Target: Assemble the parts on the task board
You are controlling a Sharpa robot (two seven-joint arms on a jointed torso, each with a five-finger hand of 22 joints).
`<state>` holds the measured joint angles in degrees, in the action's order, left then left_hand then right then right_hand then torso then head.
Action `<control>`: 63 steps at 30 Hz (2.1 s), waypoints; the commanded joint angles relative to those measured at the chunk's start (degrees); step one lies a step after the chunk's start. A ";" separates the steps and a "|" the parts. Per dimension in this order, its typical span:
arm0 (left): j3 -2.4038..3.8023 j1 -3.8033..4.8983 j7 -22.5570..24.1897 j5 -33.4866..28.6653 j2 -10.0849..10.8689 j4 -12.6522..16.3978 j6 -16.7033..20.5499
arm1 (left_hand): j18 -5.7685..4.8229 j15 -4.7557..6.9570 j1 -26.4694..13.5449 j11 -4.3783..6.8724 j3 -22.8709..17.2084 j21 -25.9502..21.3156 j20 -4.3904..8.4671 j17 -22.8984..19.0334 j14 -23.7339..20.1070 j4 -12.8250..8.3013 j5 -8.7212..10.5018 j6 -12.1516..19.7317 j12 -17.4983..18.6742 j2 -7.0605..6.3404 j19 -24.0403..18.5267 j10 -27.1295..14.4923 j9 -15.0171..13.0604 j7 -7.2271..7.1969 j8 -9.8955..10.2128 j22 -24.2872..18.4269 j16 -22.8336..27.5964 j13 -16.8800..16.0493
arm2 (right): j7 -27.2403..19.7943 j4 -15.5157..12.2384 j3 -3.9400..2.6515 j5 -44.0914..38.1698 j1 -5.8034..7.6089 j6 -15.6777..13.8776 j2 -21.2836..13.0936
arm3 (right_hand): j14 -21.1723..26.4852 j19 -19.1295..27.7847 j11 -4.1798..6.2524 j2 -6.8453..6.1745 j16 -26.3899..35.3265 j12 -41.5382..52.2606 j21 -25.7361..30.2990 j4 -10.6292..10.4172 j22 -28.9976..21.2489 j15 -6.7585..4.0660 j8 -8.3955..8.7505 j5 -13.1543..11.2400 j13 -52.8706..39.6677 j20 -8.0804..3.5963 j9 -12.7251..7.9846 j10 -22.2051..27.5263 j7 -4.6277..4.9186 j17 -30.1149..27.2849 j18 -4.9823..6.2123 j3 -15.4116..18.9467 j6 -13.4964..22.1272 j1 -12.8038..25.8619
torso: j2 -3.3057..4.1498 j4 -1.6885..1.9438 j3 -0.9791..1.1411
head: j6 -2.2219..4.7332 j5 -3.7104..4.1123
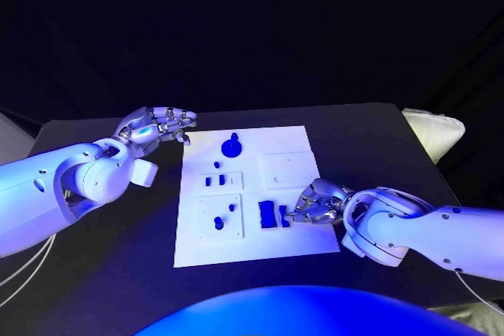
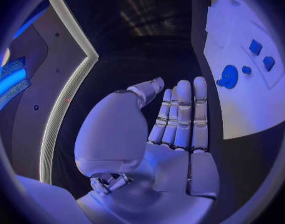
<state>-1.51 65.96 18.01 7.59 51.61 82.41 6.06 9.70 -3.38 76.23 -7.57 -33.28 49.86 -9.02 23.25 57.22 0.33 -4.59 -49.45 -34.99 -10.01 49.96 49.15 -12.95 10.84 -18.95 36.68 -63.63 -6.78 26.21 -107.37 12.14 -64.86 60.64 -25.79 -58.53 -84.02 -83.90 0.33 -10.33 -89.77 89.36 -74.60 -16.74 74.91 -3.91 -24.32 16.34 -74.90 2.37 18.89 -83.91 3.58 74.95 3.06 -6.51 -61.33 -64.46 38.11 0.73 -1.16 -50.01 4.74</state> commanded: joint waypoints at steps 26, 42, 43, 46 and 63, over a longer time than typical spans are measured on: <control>0.03 -0.69 9.12 -6.40 -8.83 -12.85 6.37 | -0.41 -3.73 -1.06 -2.16 -0.51 -13.57 -3.44 -7.38 -14.71 2.15 0.05 2.59 5.52 -0.74 -9.56 -1.64 0.74 1.28 -0.46 -7.21 13.73 3.23 | -50.34 37.80 -2.72 52.87 6.32 -0.56 16.05 | 21.57 25.59 -5.95 -1.23 57.32 -71.63 67.47 1.02 -19.57 6.46 5.67 -3.46 41.03 6.28 -2.47 23.18 6.09 -38.65 6.92 -17.82 10.19 -18.79 | -4.33 -0.36 -1.40 | 0.01 -1.83; 0.33 -1.86 7.93 -5.34 -9.38 -9.79 12.58 | -9.70 3.38 -76.23 7.57 33.28 -49.86 9.02 -23.25 -57.22 -0.33 4.59 49.45 34.99 10.01 -49.96 -49.15 12.95 -10.84 18.95 -36.68 63.63 6.78 | -49.51 33.15 -5.90 54.28 4.15 -7.54 16.51 | 84.02 83.90 -0.33 10.33 89.77 -89.36 74.60 16.74 -74.91 3.91 24.32 -16.34 74.90 -2.37 -18.89 83.91 -3.58 -74.95 -3.06 6.51 61.33 64.46 | -4.84 -0.43 -0.78 | 3.75 -2.56; 0.40 -2.07 8.14 -5.46 -9.24 -8.86 13.96 | -9.70 3.38 -76.23 7.57 33.28 -49.86 9.02 -23.25 -57.22 -0.33 4.59 49.45 34.99 10.01 -49.96 -49.15 12.95 -10.84 18.95 -36.68 63.63 6.78 | -50.08 31.76 -6.45 55.21 3.74 -8.49 16.28 | 84.02 83.90 -0.33 10.33 89.77 -89.36 74.60 16.74 -74.91 3.91 24.32 -16.34 74.90 -2.37 -18.89 83.91 -3.58 -74.95 -3.06 6.51 61.33 64.46 | -4.96 -0.44 -0.66 | 4.44 -2.68; 0.66 -2.96 9.01 -5.97 -8.69 -4.93 19.73 | -9.70 3.38 -76.23 7.57 33.28 -49.86 9.02 -23.25 -57.22 -0.33 4.59 49.45 34.99 10.01 -49.96 -49.15 12.95 -10.84 18.95 -36.68 63.63 6.78 | -52.32 26.34 -8.60 58.86 2.15 -12.21 15.36 | 84.02 83.90 -0.33 10.33 89.77 -89.36 74.60 16.74 -74.91 3.91 24.32 -16.34 74.90 -2.37 -18.89 83.91 -3.58 -74.95 -3.06 6.51 61.33 64.46 | -5.47 -0.52 -0.19 | 7.32 -3.21; 1.51 -5.80 11.78 -7.59 -6.92 7.53 38.04 | -9.70 3.38 -76.23 7.57 33.28 -49.86 9.02 -23.25 -57.22 -0.33 4.59 49.45 34.99 10.01 -49.96 -49.15 12.95 -10.84 18.95 -36.68 63.63 6.78 | -56.01 17.42 -12.14 64.86 -0.48 -18.33 13.84 | 84.02 83.90 -0.33 10.33 89.77 -89.36 74.60 16.74 -74.91 3.91 24.32 -16.34 74.90 -2.37 -18.89 83.91 -3.58 -74.95 -3.06 6.51 61.33 64.46 | -6.93 -0.73 1.16 | 15.63 -4.74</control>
<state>-0.08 60.19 27.84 0.64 44.71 89.61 39.62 1.18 -0.01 0.36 -0.01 -0.23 0.20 -0.01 0.07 0.21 0.00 -0.20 -0.30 -0.37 0.06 0.19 0.21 -0.06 -0.02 -0.19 0.08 -0.20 -0.05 -27.64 -89.83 0.04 -1.28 60.19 -42.70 -44.67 -0.28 -0.27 0.03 0.00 -0.16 0.38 -0.27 0.08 0.12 -0.01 -0.19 0.30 -0.06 0.01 0.08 -0.28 -0.02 0.10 0.80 -0.31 -0.21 -0.43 31.35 0.01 -0.16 -34.77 0.05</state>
